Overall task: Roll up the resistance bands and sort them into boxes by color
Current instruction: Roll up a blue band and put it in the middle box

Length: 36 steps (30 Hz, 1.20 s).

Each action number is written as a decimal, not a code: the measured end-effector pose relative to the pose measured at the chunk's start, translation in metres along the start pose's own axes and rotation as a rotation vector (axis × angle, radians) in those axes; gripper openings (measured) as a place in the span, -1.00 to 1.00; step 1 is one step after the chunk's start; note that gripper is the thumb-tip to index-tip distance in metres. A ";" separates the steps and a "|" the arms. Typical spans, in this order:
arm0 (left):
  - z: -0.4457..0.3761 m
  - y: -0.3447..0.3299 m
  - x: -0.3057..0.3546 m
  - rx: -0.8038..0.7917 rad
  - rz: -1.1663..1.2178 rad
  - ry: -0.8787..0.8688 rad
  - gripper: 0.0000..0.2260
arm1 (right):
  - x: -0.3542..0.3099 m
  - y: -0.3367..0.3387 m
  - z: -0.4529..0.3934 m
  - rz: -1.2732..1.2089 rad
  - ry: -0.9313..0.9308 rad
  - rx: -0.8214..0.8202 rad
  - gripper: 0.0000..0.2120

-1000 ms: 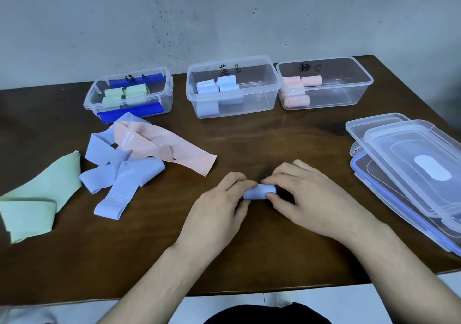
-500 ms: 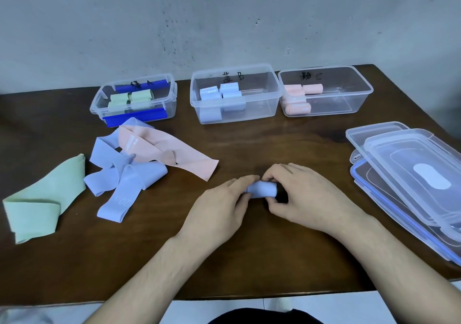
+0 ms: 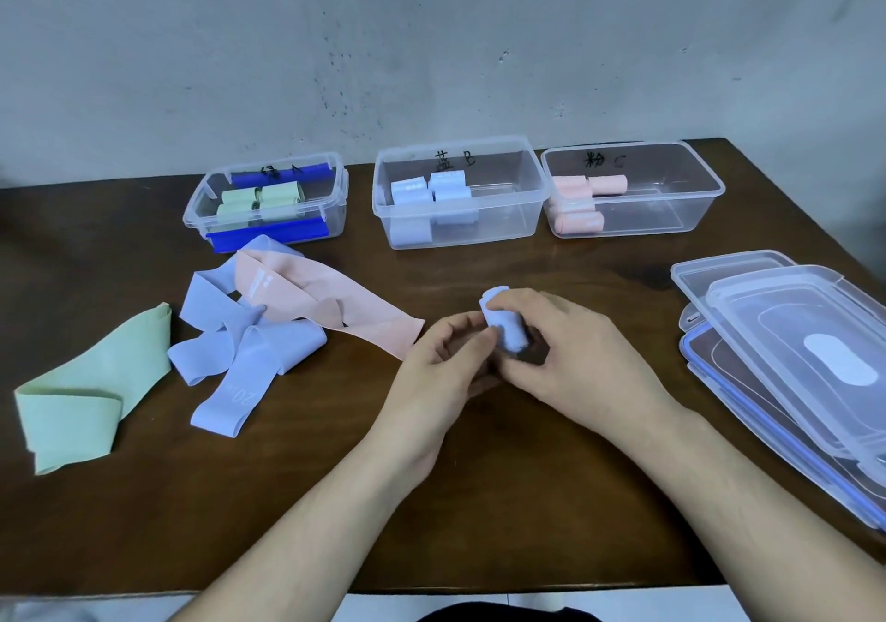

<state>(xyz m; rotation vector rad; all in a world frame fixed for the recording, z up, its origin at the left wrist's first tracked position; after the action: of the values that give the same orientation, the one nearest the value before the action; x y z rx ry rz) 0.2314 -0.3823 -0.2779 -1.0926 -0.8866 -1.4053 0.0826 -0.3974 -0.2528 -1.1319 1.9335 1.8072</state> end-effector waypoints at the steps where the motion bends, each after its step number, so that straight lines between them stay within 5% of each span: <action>1: -0.001 0.001 0.002 0.003 0.001 -0.002 -0.77 | 0.001 -0.001 -0.002 -0.039 -0.014 -0.005 -0.55; 8: -0.009 0.011 0.011 -0.021 -0.008 0.001 -0.80 | 0.001 -0.006 -0.010 -0.082 -0.007 -0.105 -0.39; 13: -0.021 0.028 0.018 0.017 -0.014 0.037 -0.81 | -0.001 0.002 -0.021 -0.110 0.053 -0.106 -0.51; 22: -0.048 0.047 0.063 -0.023 -0.404 -0.135 -0.73 | 0.000 0.032 -0.068 -0.012 0.213 -0.013 -0.63; 36: -0.120 0.074 0.128 -0.090 -0.555 -0.242 -0.89 | -0.002 0.072 -0.164 -0.080 0.070 -0.218 -0.80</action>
<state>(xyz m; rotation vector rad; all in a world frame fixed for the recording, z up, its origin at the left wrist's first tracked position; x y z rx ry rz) 0.2901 -0.5434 -0.1956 -1.1504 -1.3879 -1.7988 0.0860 -0.5546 -0.1679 -1.3366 1.7323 1.9968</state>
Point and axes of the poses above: each hand's wrist, its own z-axis away from the middle knuckle, its own y-axis out of the back of the hand, x = y × z, the point moved 3 cm from there along -z, towards the middle knuckle, and after that the axes turned 8 degrees about -z, right-handed, at the moved point
